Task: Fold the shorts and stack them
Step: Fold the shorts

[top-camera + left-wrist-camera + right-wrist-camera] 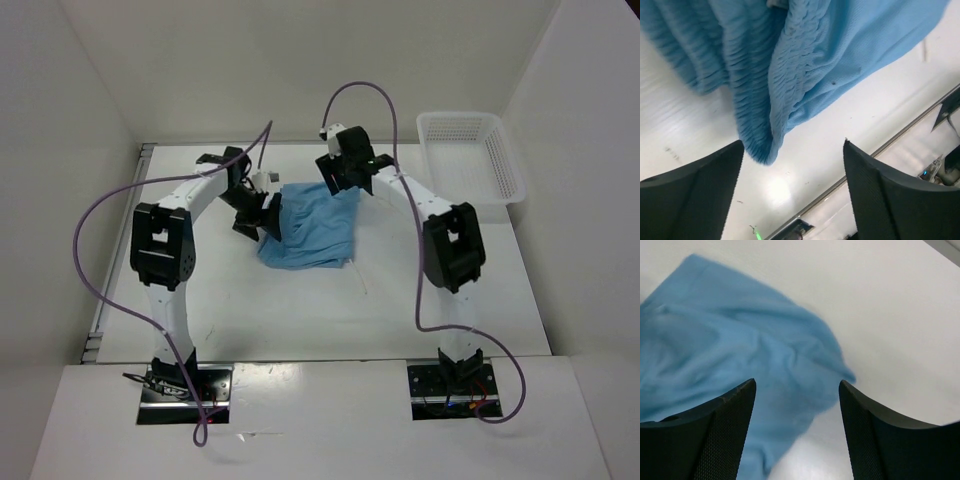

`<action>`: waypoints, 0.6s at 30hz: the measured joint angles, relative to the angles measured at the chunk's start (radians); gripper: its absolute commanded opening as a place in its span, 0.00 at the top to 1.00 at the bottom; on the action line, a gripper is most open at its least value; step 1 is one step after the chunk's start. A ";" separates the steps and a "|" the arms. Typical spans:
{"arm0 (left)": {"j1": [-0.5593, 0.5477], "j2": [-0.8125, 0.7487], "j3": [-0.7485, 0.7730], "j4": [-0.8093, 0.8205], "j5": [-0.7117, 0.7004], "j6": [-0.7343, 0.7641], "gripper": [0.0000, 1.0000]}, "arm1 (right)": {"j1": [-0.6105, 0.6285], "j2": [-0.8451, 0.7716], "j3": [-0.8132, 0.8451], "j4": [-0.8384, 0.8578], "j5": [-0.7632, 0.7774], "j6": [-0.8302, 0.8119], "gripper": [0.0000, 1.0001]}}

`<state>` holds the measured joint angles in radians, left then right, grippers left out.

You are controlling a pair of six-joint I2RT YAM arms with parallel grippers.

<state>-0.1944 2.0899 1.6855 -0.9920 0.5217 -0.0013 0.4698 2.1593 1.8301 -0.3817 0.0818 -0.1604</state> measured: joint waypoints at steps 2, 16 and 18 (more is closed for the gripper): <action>0.022 -0.026 0.023 -0.005 0.014 -0.003 0.09 | -0.001 -0.120 -0.087 -0.024 -0.047 -0.011 0.37; 0.001 0.075 0.269 0.145 -0.080 -0.004 0.00 | -0.008 -0.343 -0.535 -0.162 -0.381 0.006 0.41; -0.016 0.113 0.270 0.156 -0.098 -0.003 0.00 | -0.014 -0.340 -0.536 -0.161 -0.401 0.011 0.40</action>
<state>-0.2104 2.2032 1.9553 -0.8364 0.4240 -0.0048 0.4553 1.8191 1.2942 -0.5423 -0.3187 -0.1493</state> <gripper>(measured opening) 0.997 0.589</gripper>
